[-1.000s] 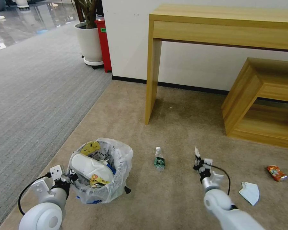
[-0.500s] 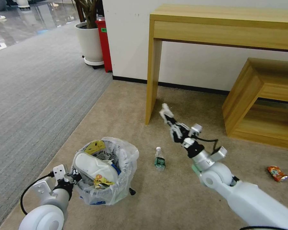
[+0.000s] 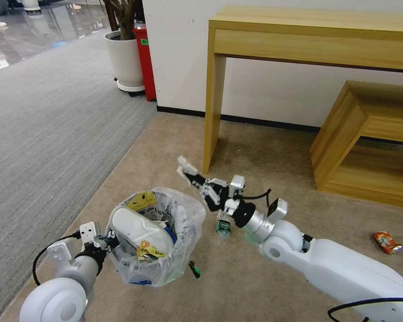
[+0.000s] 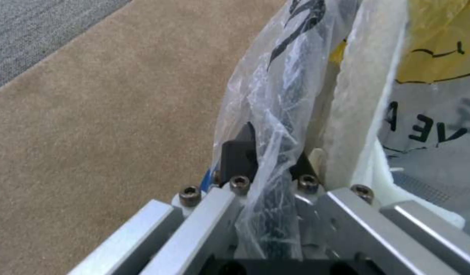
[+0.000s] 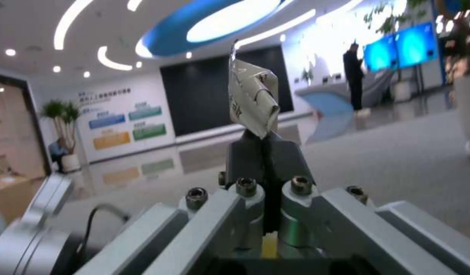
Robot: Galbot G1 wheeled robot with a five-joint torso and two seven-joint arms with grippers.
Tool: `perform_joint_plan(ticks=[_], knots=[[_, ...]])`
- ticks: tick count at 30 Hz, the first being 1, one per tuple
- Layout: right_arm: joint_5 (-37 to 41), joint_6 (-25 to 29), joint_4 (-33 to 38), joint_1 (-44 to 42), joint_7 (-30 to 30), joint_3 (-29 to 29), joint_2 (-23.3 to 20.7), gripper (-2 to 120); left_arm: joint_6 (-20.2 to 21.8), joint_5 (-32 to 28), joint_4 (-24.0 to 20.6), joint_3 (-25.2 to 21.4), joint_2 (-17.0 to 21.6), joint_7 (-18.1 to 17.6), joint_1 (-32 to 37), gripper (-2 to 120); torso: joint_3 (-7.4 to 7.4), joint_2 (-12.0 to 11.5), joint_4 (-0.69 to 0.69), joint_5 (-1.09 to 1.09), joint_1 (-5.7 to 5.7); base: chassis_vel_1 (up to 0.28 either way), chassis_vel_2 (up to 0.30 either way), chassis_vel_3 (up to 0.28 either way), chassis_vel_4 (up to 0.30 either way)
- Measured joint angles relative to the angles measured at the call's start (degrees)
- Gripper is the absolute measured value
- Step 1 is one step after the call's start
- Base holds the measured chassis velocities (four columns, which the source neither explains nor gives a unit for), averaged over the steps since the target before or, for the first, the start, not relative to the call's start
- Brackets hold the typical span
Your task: Pick up the trash bin and place the garbage on the floor into it.
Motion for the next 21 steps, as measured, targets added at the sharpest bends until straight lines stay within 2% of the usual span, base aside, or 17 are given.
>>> perform_joint_plan(ticks=[8, 16, 21], knots=[[-1.23, -0.03, -3.25, 2.74, 1.56, -7.13, 2.56, 0, -0.28, -0.21, 2.51, 1.28, 0.62, 0.15, -2.1, 0, 0.0, 0.0, 0.0, -0.01, 0.0, 0.0, 0.0, 0.0, 0.0], [-2.32, -0.28, -6.45, 6.0, 3.9, -12.71, 5.49, 0, -0.3, -0.73, 1.99, 1.17, 0.78, 0.02, -2.21, 0, 0.0, 0.0, 0.01, -0.01, 0.0, 0.0, 0.0, 0.0, 0.0], [-2.7, -0.71, -7.39, 6.83, 4.45, -14.19, 6.52, 2, -0.33, -0.78, 1.59, 0.66, 0.75, -0.07, -1.92, 0, -0.01, 0.0, 0.02, 0.0, 0.0, 0.0, 0.0, 0.0, 0.0]])
